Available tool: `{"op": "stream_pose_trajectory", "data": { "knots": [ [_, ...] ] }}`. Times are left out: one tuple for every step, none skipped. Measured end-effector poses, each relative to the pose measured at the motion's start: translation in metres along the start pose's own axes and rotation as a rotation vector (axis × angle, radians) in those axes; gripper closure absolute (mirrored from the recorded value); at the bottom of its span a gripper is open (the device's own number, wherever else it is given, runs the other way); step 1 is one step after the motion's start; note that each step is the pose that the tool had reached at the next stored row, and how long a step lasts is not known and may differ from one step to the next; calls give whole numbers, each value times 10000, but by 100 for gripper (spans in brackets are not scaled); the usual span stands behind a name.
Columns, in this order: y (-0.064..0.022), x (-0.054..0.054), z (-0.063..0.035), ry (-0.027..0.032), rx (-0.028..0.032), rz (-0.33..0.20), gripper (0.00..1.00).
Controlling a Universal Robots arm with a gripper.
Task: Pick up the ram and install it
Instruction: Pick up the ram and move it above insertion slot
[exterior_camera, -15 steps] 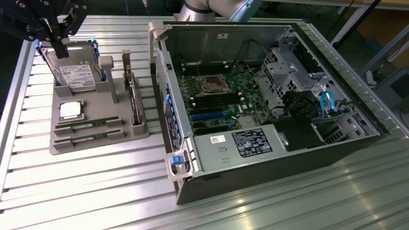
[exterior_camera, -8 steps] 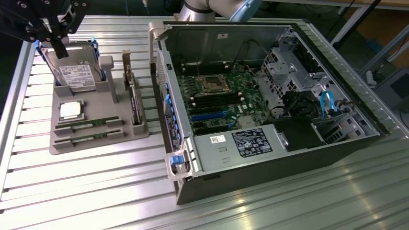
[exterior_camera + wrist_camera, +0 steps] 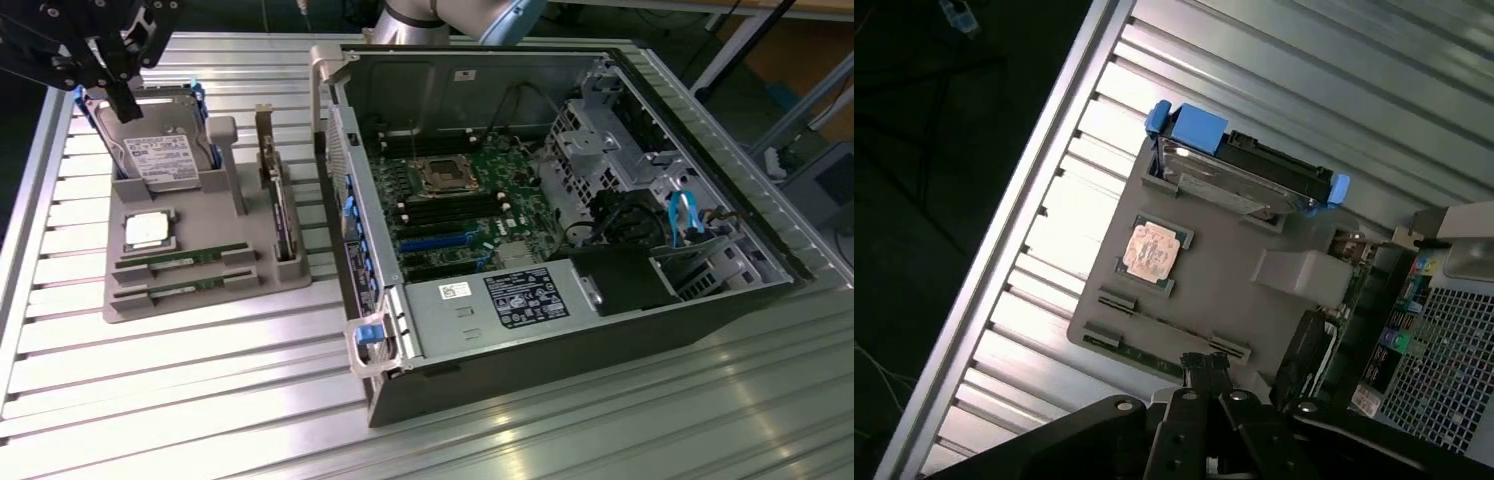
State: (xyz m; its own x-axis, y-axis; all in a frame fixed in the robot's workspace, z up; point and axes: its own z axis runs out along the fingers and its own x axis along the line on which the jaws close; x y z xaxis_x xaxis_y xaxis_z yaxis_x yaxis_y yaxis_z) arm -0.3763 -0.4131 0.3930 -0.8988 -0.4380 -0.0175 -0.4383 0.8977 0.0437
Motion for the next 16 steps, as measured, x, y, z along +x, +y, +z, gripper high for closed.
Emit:
{"op": "stream_pose_trajectory", "data": {
  "knots": [
    [0,0,0,10,-4,-225,90],
    [0,0,0,19,-7,-431,90],
    [0,0,0,25,-11,-574,90],
    [0,0,0,31,-13,-718,90],
    [0,0,0,38,-16,-870,90],
    [0,0,0,45,-18,-1032,90],
    [0,0,0,56,-23,-1284,90],
    [0,0,0,63,-25,-1449,90],
    [0,0,0,71,-28,-1608,90],
    [0,0,0,80,-32,-1810,90],
    [0,0,0,85,-34,-1945,90],
    [0,0,1,93,-37,-2130,90],
    [0,0,1,100,-41,-2299,90],
    [0,0,1,112,-45,-2554,90],
    [0,0,1,118,-47,-2691,90],
    [0,0,1,124,-50,-2840,90]
  ]
}}
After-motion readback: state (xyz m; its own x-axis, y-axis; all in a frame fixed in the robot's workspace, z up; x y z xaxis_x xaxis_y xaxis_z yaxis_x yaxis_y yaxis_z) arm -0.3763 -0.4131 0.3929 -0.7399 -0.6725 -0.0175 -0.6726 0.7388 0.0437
